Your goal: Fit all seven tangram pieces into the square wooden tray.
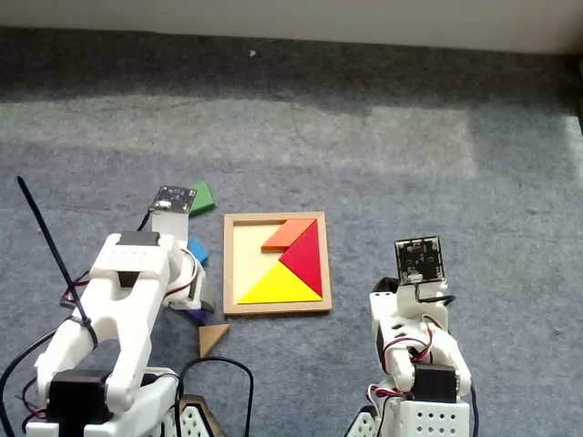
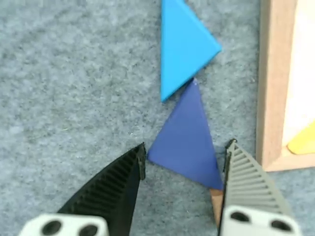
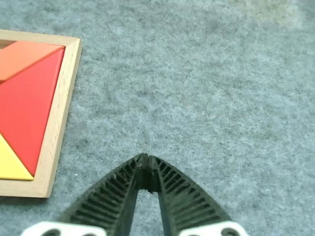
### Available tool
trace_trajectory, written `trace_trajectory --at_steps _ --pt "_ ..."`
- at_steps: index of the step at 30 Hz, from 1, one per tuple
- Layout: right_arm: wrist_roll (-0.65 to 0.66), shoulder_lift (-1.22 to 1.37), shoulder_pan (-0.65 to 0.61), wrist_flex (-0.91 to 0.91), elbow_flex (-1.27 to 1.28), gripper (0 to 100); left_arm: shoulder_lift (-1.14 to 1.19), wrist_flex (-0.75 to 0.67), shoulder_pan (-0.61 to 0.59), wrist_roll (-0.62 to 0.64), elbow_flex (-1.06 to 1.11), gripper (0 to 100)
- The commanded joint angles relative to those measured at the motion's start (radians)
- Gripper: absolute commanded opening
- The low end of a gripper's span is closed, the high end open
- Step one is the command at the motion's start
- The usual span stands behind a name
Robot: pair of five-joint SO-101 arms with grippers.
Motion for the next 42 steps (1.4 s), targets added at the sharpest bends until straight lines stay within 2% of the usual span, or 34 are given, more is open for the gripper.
trace_trajectory --at_steps 1,5,9,12,15,18,23,27,31,36,42 --pt "0.009 -0.013 0.013 -0.022 0.131 1.3 0.03 -0.009 0.021 0.011 -0.012 26" --pt "0.009 -0.013 0.013 -0.022 0.131 1.3 0.145 0.006 0.03 0.008 -0.093 20" --pt "0.011 -0.013 0.013 -0.022 0.131 1.3 0.263 0.057 0.058 0.005 -0.189 20" --pt "0.011 -0.013 0.013 -0.022 0.131 1.3 0.285 0.063 0.062 0.005 -0.213 19" --pt "0.011 -0.013 0.013 -0.022 0.131 1.3 0.282 0.061 0.064 0.003 -0.216 13" --pt "0.012 -0.013 0.013 -0.022 0.131 1.3 0.232 0.063 0.064 -0.003 -0.206 11" --pt "0.011 -0.013 0.013 -0.022 0.131 1.3 0.05 0.124 0.061 -0.117 -0.191 11" --pt "0.011 -0.013 0.013 -0.022 0.131 1.3 -0.082 0.138 0.061 -0.158 -0.2 11" --pt "0.011 -0.013 0.013 -0.022 0.131 1.3 -0.119 0.14 0.085 -0.222 -0.248 11" --pt "0.011 -0.013 0.013 -0.022 0.131 1.3 -0.015 0.141 0.145 -0.279 -0.364 11" --pt "0.011 -0.013 0.013 -0.022 0.131 1.3 0.22 0.141 0.229 -0.284 -0.567 11"
